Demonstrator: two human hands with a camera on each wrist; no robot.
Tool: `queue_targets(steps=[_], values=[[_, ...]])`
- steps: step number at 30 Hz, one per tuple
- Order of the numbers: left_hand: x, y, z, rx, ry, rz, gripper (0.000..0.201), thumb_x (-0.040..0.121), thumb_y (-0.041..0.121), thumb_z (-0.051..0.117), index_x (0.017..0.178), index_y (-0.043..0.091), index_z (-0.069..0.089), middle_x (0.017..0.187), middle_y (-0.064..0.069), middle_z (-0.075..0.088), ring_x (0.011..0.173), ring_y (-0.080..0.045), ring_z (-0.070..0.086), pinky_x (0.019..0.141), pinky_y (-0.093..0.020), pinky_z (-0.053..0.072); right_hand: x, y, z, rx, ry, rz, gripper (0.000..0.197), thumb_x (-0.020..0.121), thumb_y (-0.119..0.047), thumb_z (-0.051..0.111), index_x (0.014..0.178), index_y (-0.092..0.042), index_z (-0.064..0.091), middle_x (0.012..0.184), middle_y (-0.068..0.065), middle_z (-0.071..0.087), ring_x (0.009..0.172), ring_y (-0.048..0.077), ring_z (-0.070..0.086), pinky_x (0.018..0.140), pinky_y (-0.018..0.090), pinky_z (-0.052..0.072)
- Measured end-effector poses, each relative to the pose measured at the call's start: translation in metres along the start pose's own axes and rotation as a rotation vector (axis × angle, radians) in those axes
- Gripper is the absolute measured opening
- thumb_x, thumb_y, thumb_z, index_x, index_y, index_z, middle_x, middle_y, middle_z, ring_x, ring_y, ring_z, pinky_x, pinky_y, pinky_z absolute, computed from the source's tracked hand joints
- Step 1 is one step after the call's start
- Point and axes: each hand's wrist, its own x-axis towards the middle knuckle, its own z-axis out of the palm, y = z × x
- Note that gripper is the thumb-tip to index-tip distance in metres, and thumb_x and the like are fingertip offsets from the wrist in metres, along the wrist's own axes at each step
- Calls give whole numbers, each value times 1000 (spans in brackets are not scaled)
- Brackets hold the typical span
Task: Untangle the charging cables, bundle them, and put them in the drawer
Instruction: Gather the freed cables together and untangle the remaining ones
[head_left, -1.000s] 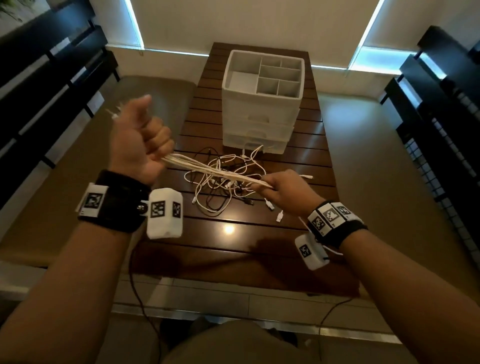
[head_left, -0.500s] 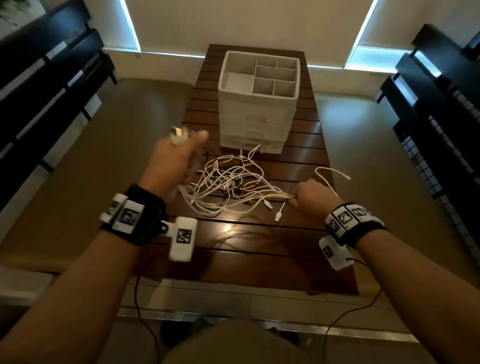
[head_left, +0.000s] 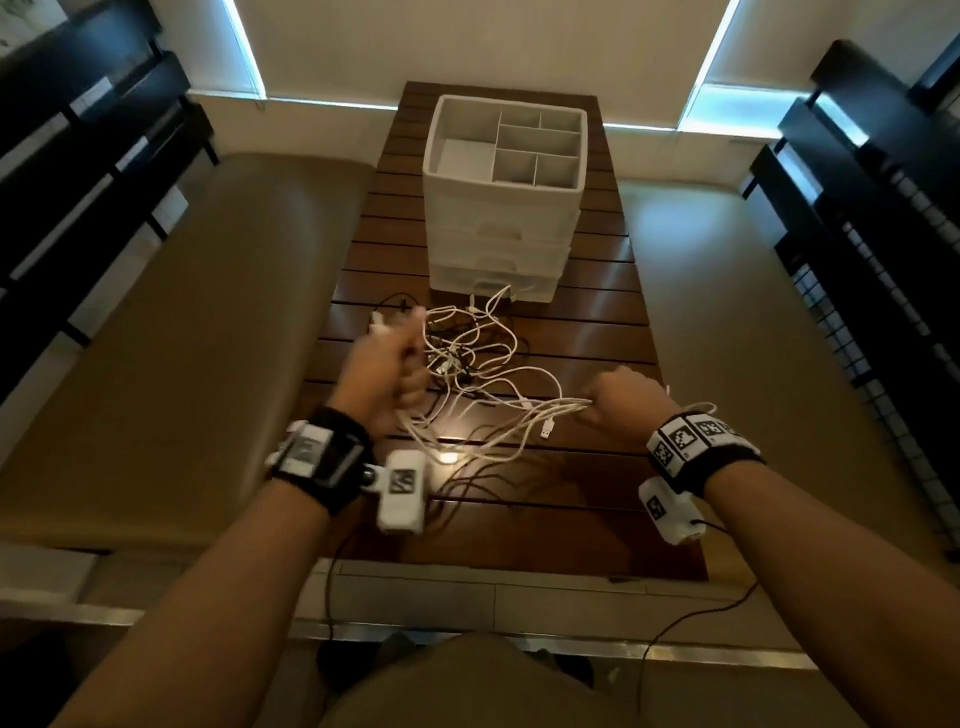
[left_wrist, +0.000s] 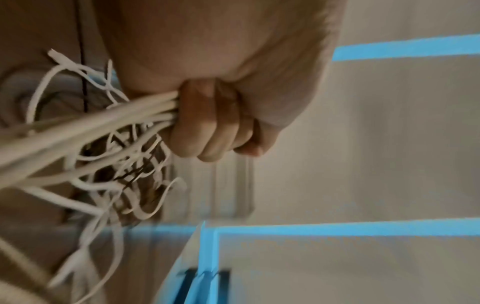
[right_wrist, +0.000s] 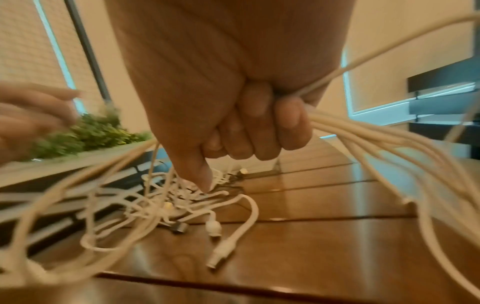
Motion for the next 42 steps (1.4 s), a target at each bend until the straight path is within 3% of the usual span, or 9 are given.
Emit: queue_targets(steps=[8,16,19,23,28,33,36,39,42], values=[[-23,69,-64,-260,92,201,50,103,41,58,63,27,33,45,9,19,35,-7,15,30,-19,17,6,37,27,46,-34,102,23,96,-29,56,96,-25,78,98,8,73,89,30,64,70,34,47],[-25,64,-62,-377,217,261,55,98,32,64,60,28,24,49,9,14,41,-10,9,34,-24,14,12,41,40,56,-54,127,29,94,-54,59,81,-29,68,85,4,69,73,22,63,63,32,48],[-26,61,-68,-402,246,265,55,100,26,61,60,28,23,49,8,14,40,-10,9,35,-23,12,13,34,35,152,-208,8,60,78,-78,70,101,-23,61,93,-3,66,79,12,62,64,28,46],[-28,50,-63,-424,212,267,54,102,26,57,61,26,21,47,8,15,38,-9,11,33,-23,13,10,18,7,380,-238,-64,97,70,-79,76,142,-20,47,134,-5,56,114,16,60,92,34,52],[-28,40,-48,-428,176,240,53,103,29,55,59,25,27,45,8,17,36,-9,12,34,-21,12,58,-32,-23,506,183,-66,59,91,-61,66,127,-14,63,117,2,67,104,20,65,86,34,52],[-31,49,-39,-432,133,245,54,104,26,53,57,25,29,45,8,18,36,-8,13,35,-21,9,110,-83,-4,865,36,201,48,98,-26,70,136,-2,50,120,14,65,95,37,74,80,59,62],[-34,52,-39,-414,110,250,54,104,24,53,57,25,28,45,8,18,35,-7,13,35,-20,10,127,-96,14,1189,-44,332,45,100,-14,67,139,-4,47,118,20,67,76,30,72,57,50,62],[-36,52,-42,-395,105,245,55,104,24,53,55,25,29,44,8,18,34,-7,14,33,-19,12,133,-99,3,1006,104,257,11,101,-20,64,93,-14,68,96,19,76,68,26,72,63,47,64],[-34,52,-41,-388,104,229,54,104,24,53,55,26,30,45,9,18,34,-6,14,32,-19,13,116,-104,-40,1025,283,121,22,105,-18,57,87,-18,68,76,8,71,49,9,63,48,27,54]])
